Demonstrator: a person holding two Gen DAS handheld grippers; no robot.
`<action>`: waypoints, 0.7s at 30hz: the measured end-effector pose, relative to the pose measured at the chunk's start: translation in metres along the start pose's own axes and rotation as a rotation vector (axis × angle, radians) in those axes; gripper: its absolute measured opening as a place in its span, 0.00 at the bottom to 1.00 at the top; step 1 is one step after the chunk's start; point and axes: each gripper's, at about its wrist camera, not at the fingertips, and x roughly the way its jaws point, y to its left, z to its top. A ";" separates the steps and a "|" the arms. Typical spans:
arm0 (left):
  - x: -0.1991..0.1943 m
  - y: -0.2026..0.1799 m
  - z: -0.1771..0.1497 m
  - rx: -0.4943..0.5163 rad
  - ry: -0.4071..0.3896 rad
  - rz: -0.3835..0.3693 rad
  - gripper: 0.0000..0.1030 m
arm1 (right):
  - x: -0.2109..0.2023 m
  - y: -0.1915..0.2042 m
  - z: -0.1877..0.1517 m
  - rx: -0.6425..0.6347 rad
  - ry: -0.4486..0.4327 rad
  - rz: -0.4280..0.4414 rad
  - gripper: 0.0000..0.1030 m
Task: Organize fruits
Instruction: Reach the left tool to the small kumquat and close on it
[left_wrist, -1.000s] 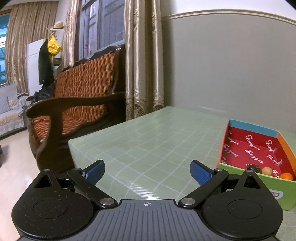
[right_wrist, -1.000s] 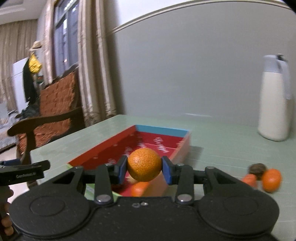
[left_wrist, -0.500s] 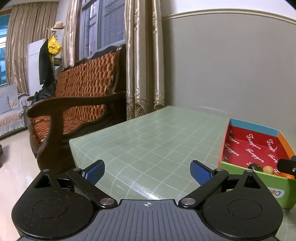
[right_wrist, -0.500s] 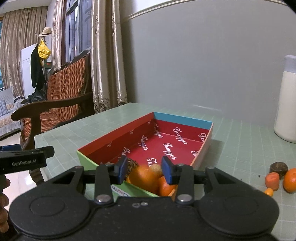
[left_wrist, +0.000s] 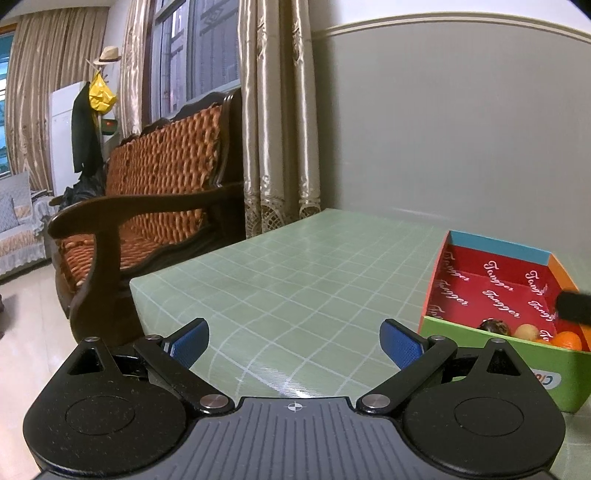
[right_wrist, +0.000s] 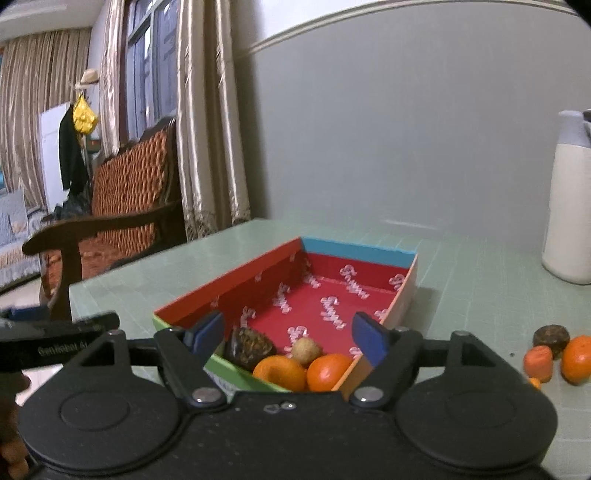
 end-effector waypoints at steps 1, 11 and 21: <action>-0.001 -0.001 0.000 0.001 -0.003 -0.003 0.96 | -0.003 -0.003 0.002 0.011 -0.012 -0.002 0.77; -0.011 -0.019 0.003 -0.003 -0.039 -0.069 0.96 | -0.028 -0.046 0.009 0.058 -0.057 -0.120 0.81; -0.026 -0.062 0.005 0.034 -0.060 -0.181 0.96 | -0.048 -0.103 -0.010 0.136 -0.068 -0.325 0.81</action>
